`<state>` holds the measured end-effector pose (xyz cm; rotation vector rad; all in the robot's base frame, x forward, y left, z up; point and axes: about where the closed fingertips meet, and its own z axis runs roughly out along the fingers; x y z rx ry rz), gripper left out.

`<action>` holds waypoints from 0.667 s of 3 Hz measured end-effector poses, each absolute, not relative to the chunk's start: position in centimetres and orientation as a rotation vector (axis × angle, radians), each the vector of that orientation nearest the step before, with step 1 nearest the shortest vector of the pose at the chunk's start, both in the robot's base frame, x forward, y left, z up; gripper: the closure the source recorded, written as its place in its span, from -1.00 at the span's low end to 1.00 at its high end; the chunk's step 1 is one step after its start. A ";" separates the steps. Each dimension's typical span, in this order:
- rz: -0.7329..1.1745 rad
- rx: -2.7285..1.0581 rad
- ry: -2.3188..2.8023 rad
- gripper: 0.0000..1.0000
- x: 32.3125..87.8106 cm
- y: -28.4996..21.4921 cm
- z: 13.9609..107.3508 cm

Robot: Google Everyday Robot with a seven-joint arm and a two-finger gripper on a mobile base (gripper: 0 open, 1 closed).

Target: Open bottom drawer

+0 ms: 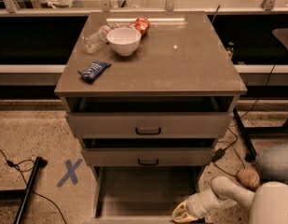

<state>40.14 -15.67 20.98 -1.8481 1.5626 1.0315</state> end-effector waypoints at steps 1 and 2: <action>0.978 -1.817 1.499 1.00 41.4 -15.7 22.9; 0.912 -1.712 1.468 1.00 43.0 -15.4 25.6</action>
Offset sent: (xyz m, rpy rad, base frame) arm 0.0524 -0.0022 0.0859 0.1963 -0.2281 -0.2205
